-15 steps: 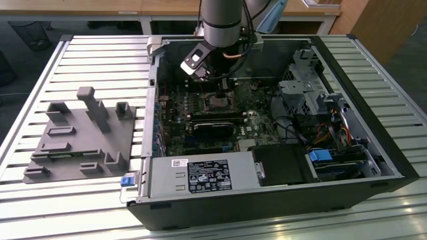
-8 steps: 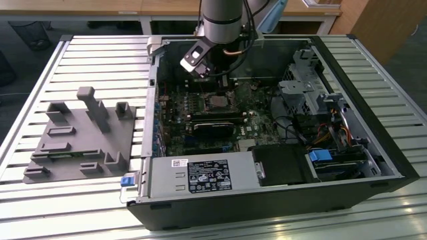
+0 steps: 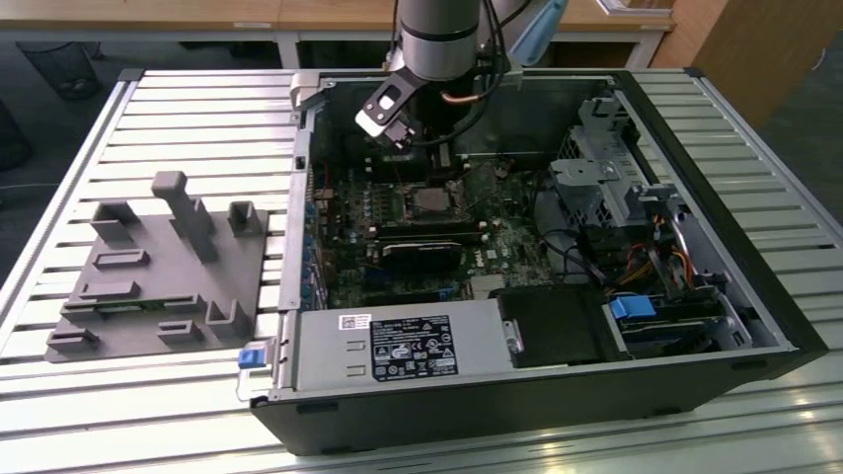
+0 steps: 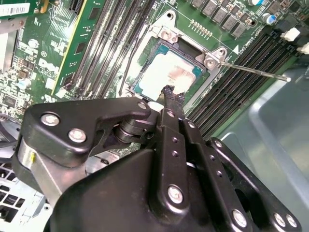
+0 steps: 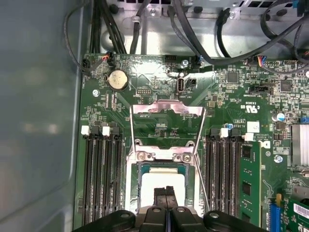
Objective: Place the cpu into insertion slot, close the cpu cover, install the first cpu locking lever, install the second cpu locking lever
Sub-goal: 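Close the cpu cover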
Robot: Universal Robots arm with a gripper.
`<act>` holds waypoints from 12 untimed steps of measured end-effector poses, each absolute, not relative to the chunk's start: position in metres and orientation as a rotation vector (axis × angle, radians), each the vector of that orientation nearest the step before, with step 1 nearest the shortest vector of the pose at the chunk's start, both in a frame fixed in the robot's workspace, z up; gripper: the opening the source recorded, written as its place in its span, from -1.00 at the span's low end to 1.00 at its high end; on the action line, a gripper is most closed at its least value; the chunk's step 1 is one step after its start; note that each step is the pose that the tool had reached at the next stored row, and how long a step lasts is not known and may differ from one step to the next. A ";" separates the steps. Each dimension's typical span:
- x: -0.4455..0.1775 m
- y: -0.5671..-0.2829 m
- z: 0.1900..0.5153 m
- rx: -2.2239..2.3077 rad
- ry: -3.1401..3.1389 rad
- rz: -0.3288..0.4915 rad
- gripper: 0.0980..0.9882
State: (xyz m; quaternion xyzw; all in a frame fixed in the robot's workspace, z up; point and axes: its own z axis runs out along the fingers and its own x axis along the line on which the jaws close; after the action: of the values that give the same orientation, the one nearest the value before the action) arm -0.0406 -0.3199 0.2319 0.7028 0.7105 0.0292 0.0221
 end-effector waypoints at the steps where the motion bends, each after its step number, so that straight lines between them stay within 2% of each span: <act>1: -0.041 -0.320 0.232 2.177 2.201 0.091 -0.98; 12: -0.041 -0.323 0.233 2.177 2.201 0.090 -0.98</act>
State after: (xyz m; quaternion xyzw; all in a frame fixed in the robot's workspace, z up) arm -0.0407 -0.3227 0.2325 0.7028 0.7105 0.0291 0.0221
